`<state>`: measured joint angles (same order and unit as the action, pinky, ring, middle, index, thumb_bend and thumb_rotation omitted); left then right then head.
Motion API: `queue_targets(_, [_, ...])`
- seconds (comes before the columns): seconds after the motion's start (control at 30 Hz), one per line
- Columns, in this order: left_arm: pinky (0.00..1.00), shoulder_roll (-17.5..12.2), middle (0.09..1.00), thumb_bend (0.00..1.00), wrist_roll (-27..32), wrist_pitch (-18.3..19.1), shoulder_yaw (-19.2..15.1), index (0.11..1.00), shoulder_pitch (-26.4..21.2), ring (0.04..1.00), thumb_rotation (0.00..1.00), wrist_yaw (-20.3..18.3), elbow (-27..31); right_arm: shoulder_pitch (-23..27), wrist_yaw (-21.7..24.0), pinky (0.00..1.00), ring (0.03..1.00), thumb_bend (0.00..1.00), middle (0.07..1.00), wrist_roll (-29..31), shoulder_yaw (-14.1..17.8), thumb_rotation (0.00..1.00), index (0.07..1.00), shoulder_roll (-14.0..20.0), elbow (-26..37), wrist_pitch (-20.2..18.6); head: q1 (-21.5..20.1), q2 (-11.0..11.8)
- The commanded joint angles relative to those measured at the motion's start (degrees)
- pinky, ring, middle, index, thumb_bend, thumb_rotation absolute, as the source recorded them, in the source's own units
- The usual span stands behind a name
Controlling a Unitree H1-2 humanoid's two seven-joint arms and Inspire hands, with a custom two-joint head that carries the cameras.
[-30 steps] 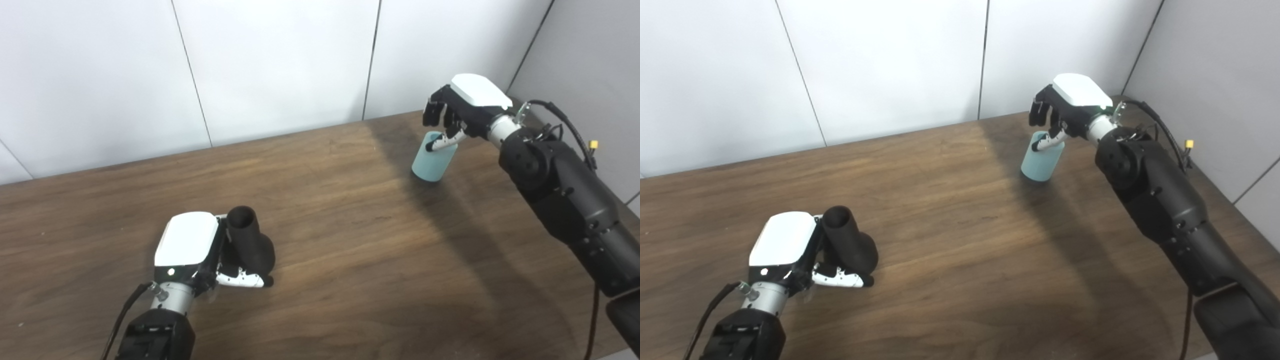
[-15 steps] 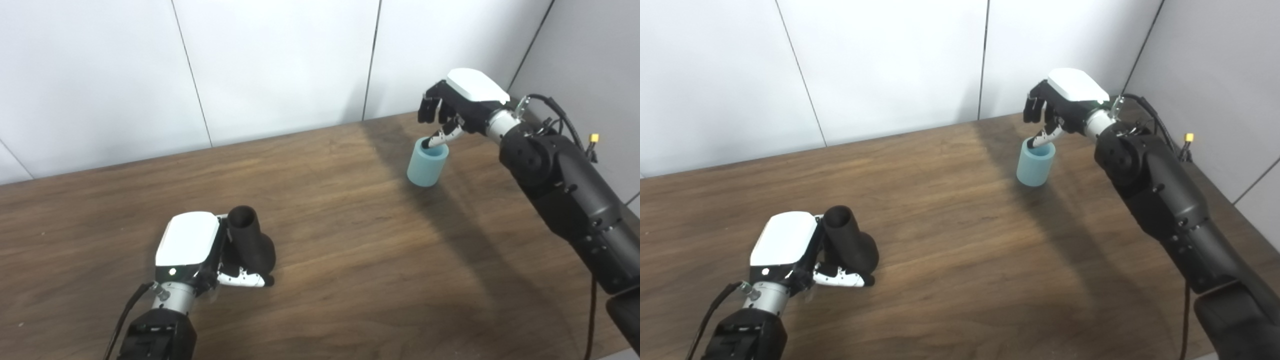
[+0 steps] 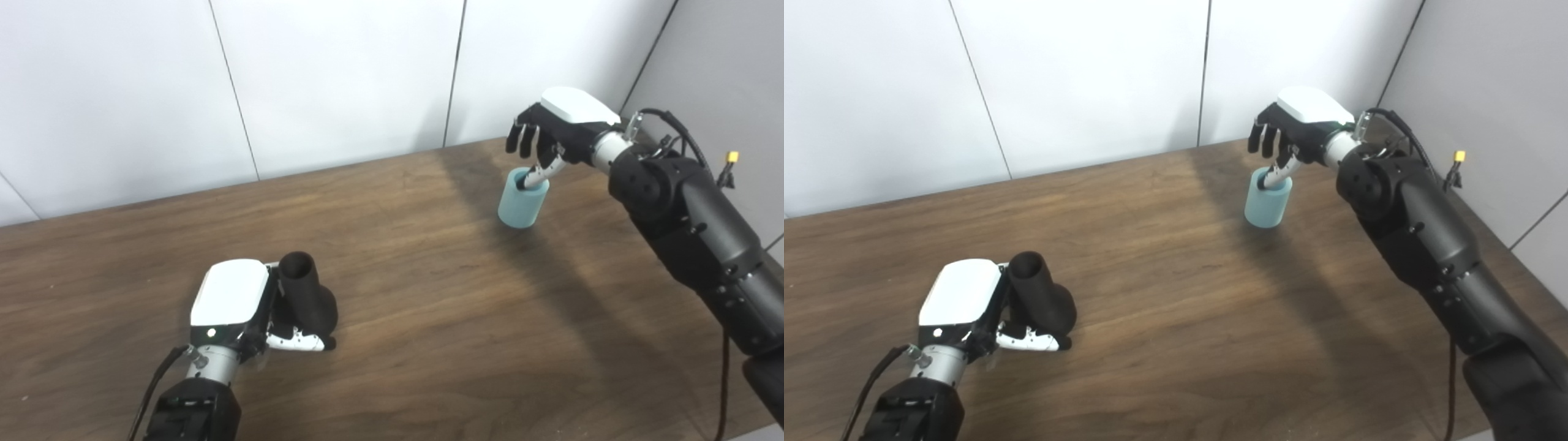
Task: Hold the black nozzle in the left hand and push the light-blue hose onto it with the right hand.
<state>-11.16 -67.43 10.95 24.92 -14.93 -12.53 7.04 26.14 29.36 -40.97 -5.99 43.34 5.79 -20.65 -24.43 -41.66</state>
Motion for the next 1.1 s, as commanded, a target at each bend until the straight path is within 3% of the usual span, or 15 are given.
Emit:
queue_targets(0.0, [0.33,-0.1,0.426,0.53,-0.5,-0.1,-0.2,0.493,-0.8,0.457,0.0,-0.1,1.8,2.7,0.9,0.6,0.721,0.98,0.791,-1.2,0.6,0.14,0.775,2.4,1.7,-2.3,0.0,-0.2])
queue_targets(0.23, [0.33,-0.4,0.428,0.52,-0.3,-0.3,-0.2,0.494,-1.0,0.458,0.0,-0.7,1.8,3.2,3.8,0.64,0.792,1.0,0.914,-1.3,-0.1,0.15,0.924,2.4,2.6,-4.8,-0.2,-0.2])
queue_targets(0.37, [0.34,-0.4,0.433,0.53,-0.6,-0.3,-0.3,0.494,-1.0,0.463,0.0,-0.8,1.9,3.0,3.6,0.68,0.826,1.0,0.912,-1.6,-0.8,0.19,0.902,2.8,0.8,-3.8,-0.3,-0.3])
queue_targets(0.43, [0.34,-0.4,0.435,0.53,-0.8,-0.3,-0.2,0.494,-1.0,0.464,0.0,-0.9,2.0,3.0,3.9,0.74,0.882,1.0,0.899,-2.0,-1.3,0.2,0.905,2.9,0.2,-4.2,-0.3,-0.3])
queue_targets(0.57, [0.35,-0.4,0.441,0.53,-1.0,-0.2,-0.3,0.493,-0.9,0.475,0.0,-1.2,2.3,2.8,3.8,0.81,0.883,1.0,0.886,-3.1,-2.4,0.2,0.906,3.2,-0.8,-4.0,-0.3,-0.5])
queue_targets(1.07, [0.33,0.0,0.428,0.52,-1.1,-0.1,-0.4,0.495,-0.7,0.452,0.0,-1.5,2.8,2.0,2.8,0.7,0.867,0.96,0.919,-3.7,-3.8,0.1,0.811,1.7,-3.3,-4.5,-0.3,-0.7])
